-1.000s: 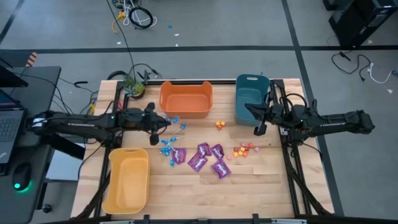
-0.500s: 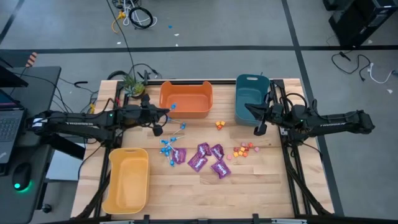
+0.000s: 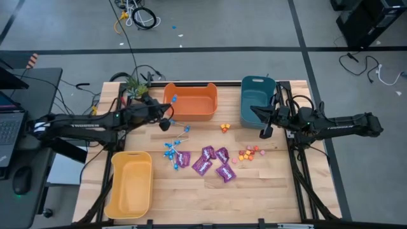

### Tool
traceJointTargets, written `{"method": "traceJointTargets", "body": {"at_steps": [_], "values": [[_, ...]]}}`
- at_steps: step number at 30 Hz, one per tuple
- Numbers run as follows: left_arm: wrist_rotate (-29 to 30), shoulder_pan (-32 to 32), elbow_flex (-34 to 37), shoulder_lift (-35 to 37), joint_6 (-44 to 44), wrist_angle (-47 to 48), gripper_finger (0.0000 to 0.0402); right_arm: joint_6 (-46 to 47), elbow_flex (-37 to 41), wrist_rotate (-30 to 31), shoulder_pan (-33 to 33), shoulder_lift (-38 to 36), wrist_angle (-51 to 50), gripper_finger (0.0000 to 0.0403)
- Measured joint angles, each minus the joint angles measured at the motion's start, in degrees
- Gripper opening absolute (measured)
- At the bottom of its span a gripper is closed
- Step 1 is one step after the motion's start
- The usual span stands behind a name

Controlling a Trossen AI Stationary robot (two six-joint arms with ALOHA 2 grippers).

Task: Sort candy
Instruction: Put the blue candy into the orange bin

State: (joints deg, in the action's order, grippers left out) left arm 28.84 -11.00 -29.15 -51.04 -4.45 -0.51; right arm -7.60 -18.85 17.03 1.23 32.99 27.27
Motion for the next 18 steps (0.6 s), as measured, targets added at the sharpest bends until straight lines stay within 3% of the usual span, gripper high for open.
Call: {"method": "traceJointTargets", "body": {"at_steps": [18], "values": [[-2.0, -4.1, 0.0, -3.2, -3.8, 2.7, 0.0000, 0.0, 0.0, 0.0, 0.0, 0.0, 0.0, 0.0000]]}}
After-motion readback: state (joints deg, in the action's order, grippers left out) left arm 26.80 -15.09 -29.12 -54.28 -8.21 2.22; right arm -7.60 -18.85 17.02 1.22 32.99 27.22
